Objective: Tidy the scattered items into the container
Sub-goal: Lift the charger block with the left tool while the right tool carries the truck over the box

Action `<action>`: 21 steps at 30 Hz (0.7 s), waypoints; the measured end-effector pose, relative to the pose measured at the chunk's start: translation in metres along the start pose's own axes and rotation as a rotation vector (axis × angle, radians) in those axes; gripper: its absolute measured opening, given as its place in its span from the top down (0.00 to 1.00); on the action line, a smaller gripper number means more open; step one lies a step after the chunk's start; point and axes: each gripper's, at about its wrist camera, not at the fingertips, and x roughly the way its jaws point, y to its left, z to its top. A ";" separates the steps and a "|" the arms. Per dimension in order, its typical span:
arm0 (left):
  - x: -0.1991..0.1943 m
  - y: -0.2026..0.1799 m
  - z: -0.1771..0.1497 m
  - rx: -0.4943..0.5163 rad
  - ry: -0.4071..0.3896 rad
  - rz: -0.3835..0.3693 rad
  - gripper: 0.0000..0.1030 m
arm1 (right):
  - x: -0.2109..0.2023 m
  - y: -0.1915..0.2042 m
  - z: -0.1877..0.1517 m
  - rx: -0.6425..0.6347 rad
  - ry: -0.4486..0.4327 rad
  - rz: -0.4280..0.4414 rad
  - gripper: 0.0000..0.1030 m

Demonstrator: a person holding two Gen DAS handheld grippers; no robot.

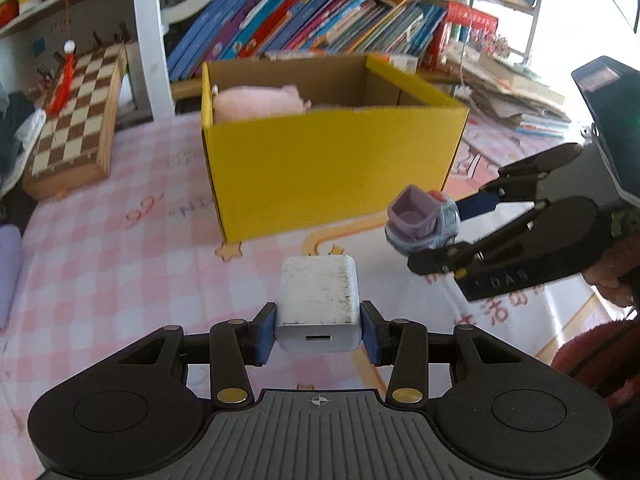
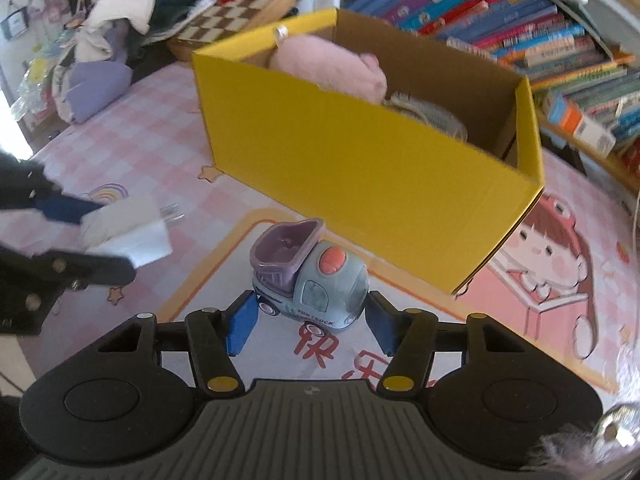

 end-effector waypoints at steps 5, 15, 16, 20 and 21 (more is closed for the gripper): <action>-0.017 0.001 0.018 0.006 -0.077 -0.017 0.60 | -0.027 0.000 0.007 -0.004 -0.060 0.001 0.45; -0.047 0.001 0.076 0.049 -0.291 -0.026 0.60 | -0.074 -0.021 0.042 -0.069 -0.213 -0.041 0.45; -0.048 0.001 0.083 0.056 -0.309 -0.026 0.60 | -0.077 -0.025 0.047 -0.080 -0.228 -0.051 0.45; -0.043 0.000 0.106 0.073 -0.362 -0.007 0.60 | -0.085 -0.039 0.065 -0.126 -0.287 -0.088 0.45; -0.040 0.000 0.112 0.076 -0.368 -0.002 0.60 | -0.084 -0.044 0.070 -0.134 -0.294 -0.098 0.45</action>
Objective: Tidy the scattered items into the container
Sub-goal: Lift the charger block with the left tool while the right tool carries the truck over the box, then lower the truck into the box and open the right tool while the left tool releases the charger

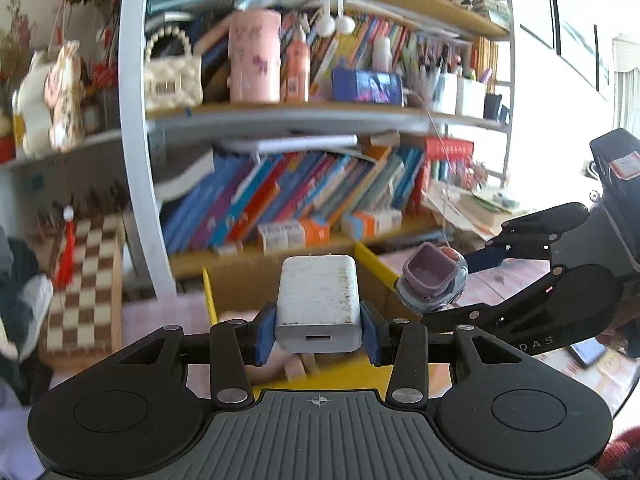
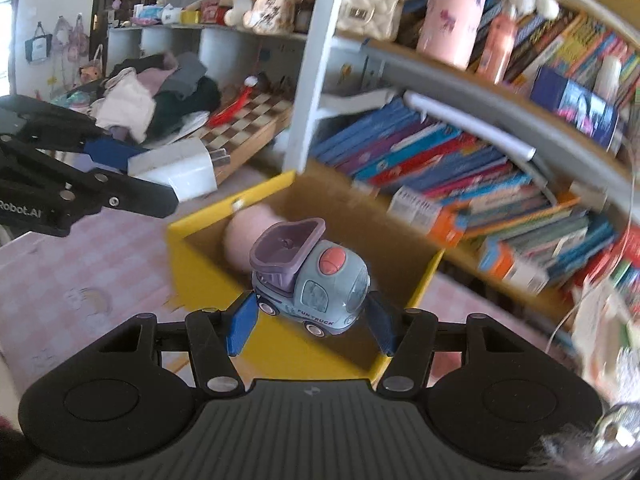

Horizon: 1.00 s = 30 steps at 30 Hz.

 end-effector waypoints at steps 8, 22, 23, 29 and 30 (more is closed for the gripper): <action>0.051 -0.002 0.008 0.046 0.058 0.005 0.60 | 0.052 -0.036 0.027 -0.057 0.015 -0.038 0.45; 0.144 -0.016 -0.019 0.079 0.295 -0.050 0.60 | 0.174 -0.035 0.048 -0.078 0.166 0.115 0.45; 0.148 -0.017 -0.019 0.078 0.306 -0.057 0.60 | 0.182 -0.035 0.049 -0.080 0.177 0.127 0.45; 0.164 -0.020 -0.025 0.055 0.362 -0.093 0.60 | 0.233 -0.031 0.057 -0.088 0.243 0.202 0.45; 0.165 -0.019 -0.025 0.050 0.368 -0.098 0.60 | 0.238 -0.032 0.058 -0.079 0.250 0.207 0.45</action>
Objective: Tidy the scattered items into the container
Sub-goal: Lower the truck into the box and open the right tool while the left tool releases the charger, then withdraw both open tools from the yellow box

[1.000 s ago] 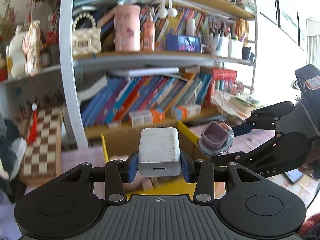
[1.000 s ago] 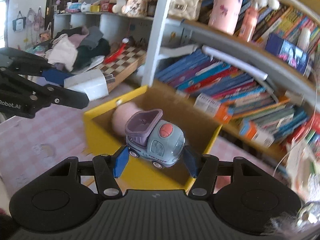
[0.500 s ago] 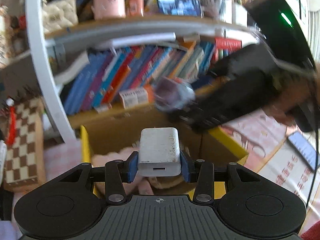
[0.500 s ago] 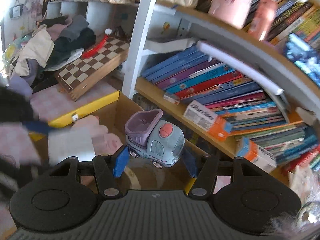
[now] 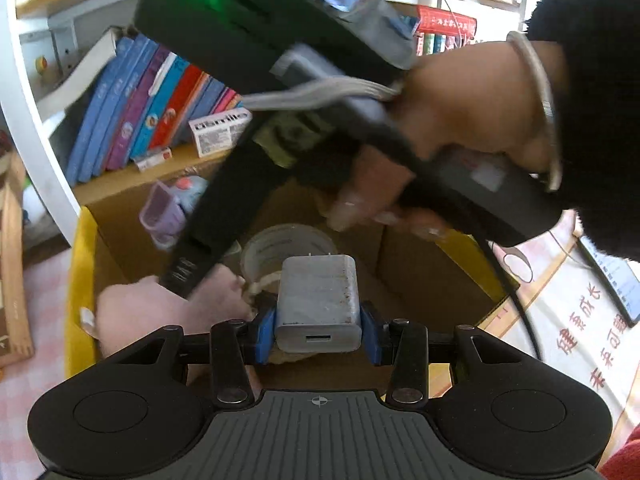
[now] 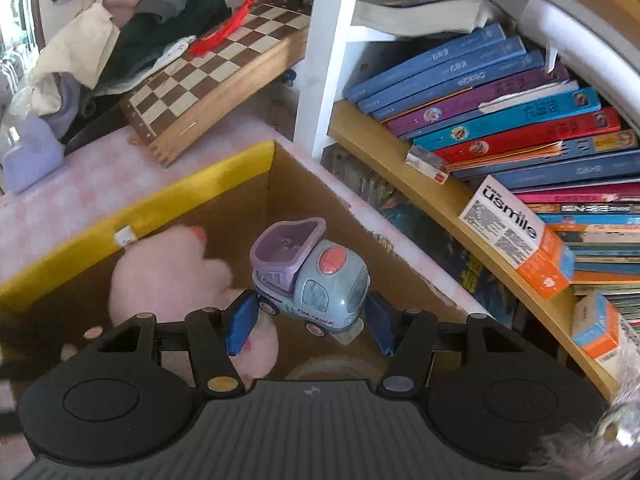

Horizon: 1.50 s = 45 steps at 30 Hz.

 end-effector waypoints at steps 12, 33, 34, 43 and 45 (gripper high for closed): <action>0.008 0.014 -0.006 -0.100 0.038 -0.108 0.59 | 0.034 -0.019 0.004 0.129 0.060 0.087 0.44; -0.023 -0.013 -0.011 0.016 -0.075 -0.010 0.32 | 0.011 -0.039 -0.007 0.285 0.003 0.098 0.27; -0.026 -0.015 -0.012 0.018 -0.083 -0.004 0.32 | 0.006 -0.040 -0.008 0.292 -0.008 0.098 0.26; -0.063 -0.018 0.002 0.029 -0.154 0.097 0.21 | -0.040 -0.035 -0.021 0.288 -0.101 0.090 0.21; -0.074 -0.016 -0.003 0.017 -0.158 0.118 0.21 | -0.050 -0.034 -0.024 0.285 -0.121 0.088 0.21</action>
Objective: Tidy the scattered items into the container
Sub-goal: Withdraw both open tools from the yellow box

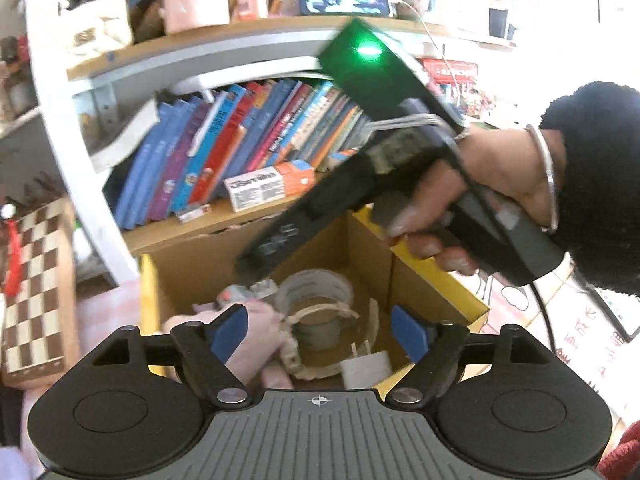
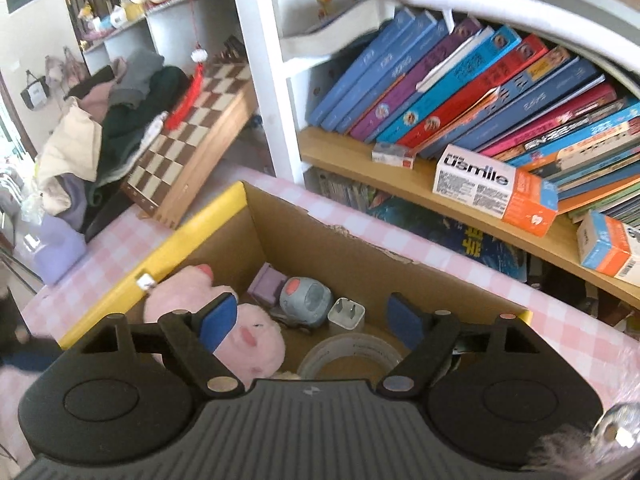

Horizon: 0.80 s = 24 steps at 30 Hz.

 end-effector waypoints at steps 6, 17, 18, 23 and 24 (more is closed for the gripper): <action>-0.032 0.011 -0.010 -0.041 -0.022 0.077 0.21 | -0.029 0.003 -0.013 -0.013 -0.060 -0.021 0.21; -0.062 0.021 -0.034 -0.171 -0.074 0.166 0.20 | -0.097 0.019 -0.070 -0.016 -0.152 -0.145 0.20; -0.065 0.021 -0.036 -0.173 -0.079 0.169 0.20 | -0.103 0.022 -0.077 -0.011 -0.154 -0.159 0.20; -0.083 0.015 -0.051 -0.152 -0.090 0.171 0.17 | -0.131 0.047 -0.115 0.020 -0.166 -0.245 0.19; -0.087 0.014 -0.055 -0.155 -0.094 0.168 0.16 | -0.137 0.054 -0.123 0.023 -0.168 -0.260 0.19</action>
